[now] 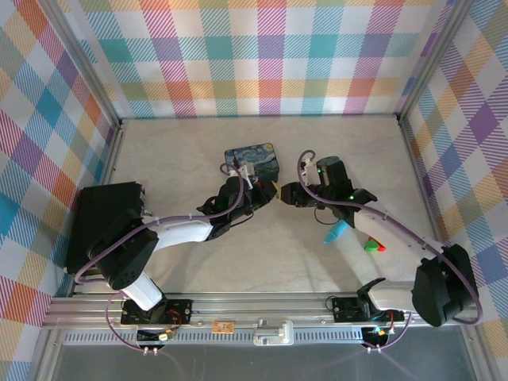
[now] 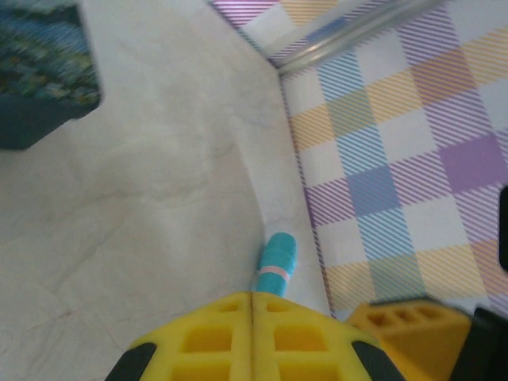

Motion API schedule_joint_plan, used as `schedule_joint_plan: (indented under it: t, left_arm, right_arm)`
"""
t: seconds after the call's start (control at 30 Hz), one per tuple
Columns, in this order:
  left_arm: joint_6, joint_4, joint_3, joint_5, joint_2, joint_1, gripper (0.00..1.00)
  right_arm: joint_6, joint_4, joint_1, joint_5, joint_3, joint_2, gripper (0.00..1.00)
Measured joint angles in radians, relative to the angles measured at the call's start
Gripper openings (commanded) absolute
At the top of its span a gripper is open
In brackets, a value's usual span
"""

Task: Unlock a padlock with a key

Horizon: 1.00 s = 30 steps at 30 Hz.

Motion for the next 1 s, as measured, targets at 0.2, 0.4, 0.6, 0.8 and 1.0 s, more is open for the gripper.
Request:
schedule_joint_plan:
  t: [0.2, 0.4, 0.6, 0.8, 1.0]
  left_arm:
    - [0.108, 0.110, -0.020, 0.117, -0.054, 0.026, 0.00]
    - [0.169, 0.131, -0.034, 0.182, -0.084, 0.042, 0.00]
    - [0.195, 0.128, -0.035, 0.211, -0.091, 0.043, 0.00]
    - [0.208, 0.108, -0.025, 0.237, -0.091, 0.043, 0.00]
    - [0.212, 0.070, 0.003, 0.256, -0.091, 0.043, 0.00]
  right_arm:
    - [-0.031, 0.114, -0.066, -0.152, -0.047, -0.025, 0.38]
    - [-0.028, 0.226, -0.084, -0.269, -0.122, -0.027, 0.38]
    - [-0.003, 0.316, -0.085, -0.359, -0.129, -0.026, 0.38]
    - [0.006, 0.348, -0.085, -0.407, -0.130, -0.012, 0.28]
    - [0.002, 0.348, -0.085, -0.435, -0.130, -0.007, 0.31]
